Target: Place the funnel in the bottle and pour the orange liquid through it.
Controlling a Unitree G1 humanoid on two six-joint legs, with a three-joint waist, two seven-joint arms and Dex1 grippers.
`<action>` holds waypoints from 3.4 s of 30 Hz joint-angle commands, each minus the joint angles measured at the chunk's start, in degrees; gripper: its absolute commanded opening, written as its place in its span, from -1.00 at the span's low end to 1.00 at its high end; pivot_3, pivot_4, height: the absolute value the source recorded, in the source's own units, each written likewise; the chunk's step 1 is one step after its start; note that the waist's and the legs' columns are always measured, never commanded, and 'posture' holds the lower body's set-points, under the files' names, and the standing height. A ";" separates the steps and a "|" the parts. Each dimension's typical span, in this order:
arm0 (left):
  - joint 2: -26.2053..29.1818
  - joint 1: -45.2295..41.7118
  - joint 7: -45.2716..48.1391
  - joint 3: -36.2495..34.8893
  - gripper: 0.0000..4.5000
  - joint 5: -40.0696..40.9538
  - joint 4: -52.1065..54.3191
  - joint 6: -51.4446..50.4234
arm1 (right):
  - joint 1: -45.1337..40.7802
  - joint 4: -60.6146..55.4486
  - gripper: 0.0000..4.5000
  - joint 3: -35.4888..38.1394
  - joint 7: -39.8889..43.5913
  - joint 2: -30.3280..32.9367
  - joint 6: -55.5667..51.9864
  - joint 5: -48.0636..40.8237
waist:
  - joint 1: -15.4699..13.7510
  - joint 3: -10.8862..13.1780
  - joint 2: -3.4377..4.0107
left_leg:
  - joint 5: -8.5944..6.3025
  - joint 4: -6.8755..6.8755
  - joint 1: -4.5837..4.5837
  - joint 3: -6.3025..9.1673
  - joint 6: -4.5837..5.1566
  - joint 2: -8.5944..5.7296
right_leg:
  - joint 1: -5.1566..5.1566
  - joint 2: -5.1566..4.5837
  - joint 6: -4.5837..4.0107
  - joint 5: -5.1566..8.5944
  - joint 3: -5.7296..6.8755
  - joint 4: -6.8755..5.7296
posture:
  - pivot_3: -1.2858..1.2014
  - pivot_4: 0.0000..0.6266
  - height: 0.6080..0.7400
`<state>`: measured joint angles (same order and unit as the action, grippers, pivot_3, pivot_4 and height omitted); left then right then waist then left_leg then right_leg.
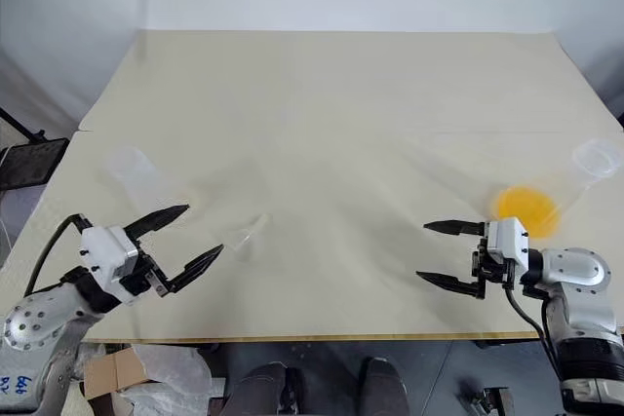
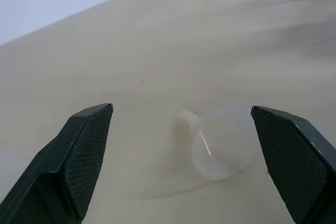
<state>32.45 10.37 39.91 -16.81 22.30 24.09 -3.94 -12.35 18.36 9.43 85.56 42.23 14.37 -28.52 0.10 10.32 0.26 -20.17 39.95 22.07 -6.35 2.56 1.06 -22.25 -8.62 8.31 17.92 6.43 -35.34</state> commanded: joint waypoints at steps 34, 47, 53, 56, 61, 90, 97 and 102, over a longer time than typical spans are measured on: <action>-4.47 -4.90 -20.51 -13.72 1.00 12.95 -0.90 -11.40 | -8.01 -10.71 0.98 -4.28 -11.21 -13.65 -9.55 -1.76 | -0.05 0.01 -0.09 | -0.13 0.07 0.02 0.15 -0.03 -0.06 | -0.03 -0.06 -0.01 -0.01 0.11 -0.21 | 0.03 -0.52 1.00; -0.09 -19.41 -20.60 -8.86 1.00 8.15 -12.40 -16.40 | -5.02 -13.87 0.98 -4.35 -13.50 -15.19 -9.19 -1.73 | 0.06 0.02 -0.10 | -0.12 0.03 0.04 0.13 -0.07 -0.04 | -0.10 0.03 -0.01 -0.01 0.16 -0.24 | 0.03 -0.52 1.00; 1.05 -21.30 -18.40 -7.80 0.75 6.26 -14.96 -16.51 | -4.90 -13.64 1.00 -4.19 -14.00 -15.35 -8.43 -1.78 | 0.05 0.02 -0.10 | -0.11 0.04 0.03 0.11 -0.08 -0.05 | -0.10 0.03 -0.01 -0.01 0.15 -0.25 | 0.03 -0.52 1.00; 1.89 -21.04 -16.93 -7.15 0.34 5.68 -14.82 -16.93 | -5.15 -13.43 1.00 -4.02 -14.39 -15.62 -8.04 -1.90 | 0.08 0.02 -0.10 | -0.11 0.04 0.03 0.11 -0.08 -0.04 | -0.11 0.03 -0.01 -0.01 0.15 -0.25 | 0.03 -0.52 1.00; 1.15 -22.42 -15.90 -7.69 0.07 6.93 -14.43 -16.08 | -5.13 -13.01 1.00 -3.76 -14.93 -15.93 -7.41 -1.75 | 0.06 0.02 -0.10 | -0.11 0.04 0.03 0.11 -0.08 -0.04 | -0.11 0.03 -0.01 -0.01 0.15 -0.25 | 0.03 -0.52 1.00; -27.95 -71.51 8.99 25.63 0.07 -11.83 -72.40 11.09 | 24.84 -36.09 1.00 15.73 -32.13 -10.39 -9.64 -4.44 | -1.46 0.11 -0.28 | -0.06 0.02 0.11 -0.49 -0.03 -0.25 | -0.19 0.17 0.06 -0.04 0.15 0.06 | 0.03 -0.52 1.00; -29.25 -71.88 12.46 25.46 0.63 -12.21 -74.32 11.16 | 23.93 -37.93 1.00 12.93 -34.34 -11.76 -10.62 -3.93 | -1.65 0.12 -0.29 | -0.06 0.08 0.13 -0.34 0.02 -0.28 | -0.17 0.12 0.07 -0.04 0.16 0.05 | 0.03 -0.52 1.00; -27.43 -69.93 16.70 25.16 0.99 -11.77 -70.05 10.83 | 21.51 -36.64 1.00 11.28 -34.72 -11.45 -10.66 -3.75 | -1.52 0.11 -0.29 | -0.05 0.08 0.13 -0.35 0.03 -0.28 | -0.19 0.12 0.07 -0.04 0.17 0.00 | 0.03 -0.52 1.00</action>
<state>4.32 -60.08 54.88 8.92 10.28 -49.44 6.46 9.77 -17.64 20.36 51.15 30.65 3.43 -31.98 -1.43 10.43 -0.03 -20.22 40.04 22.19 -6.70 2.59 0.78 -22.44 -8.50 8.38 17.88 6.60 -35.35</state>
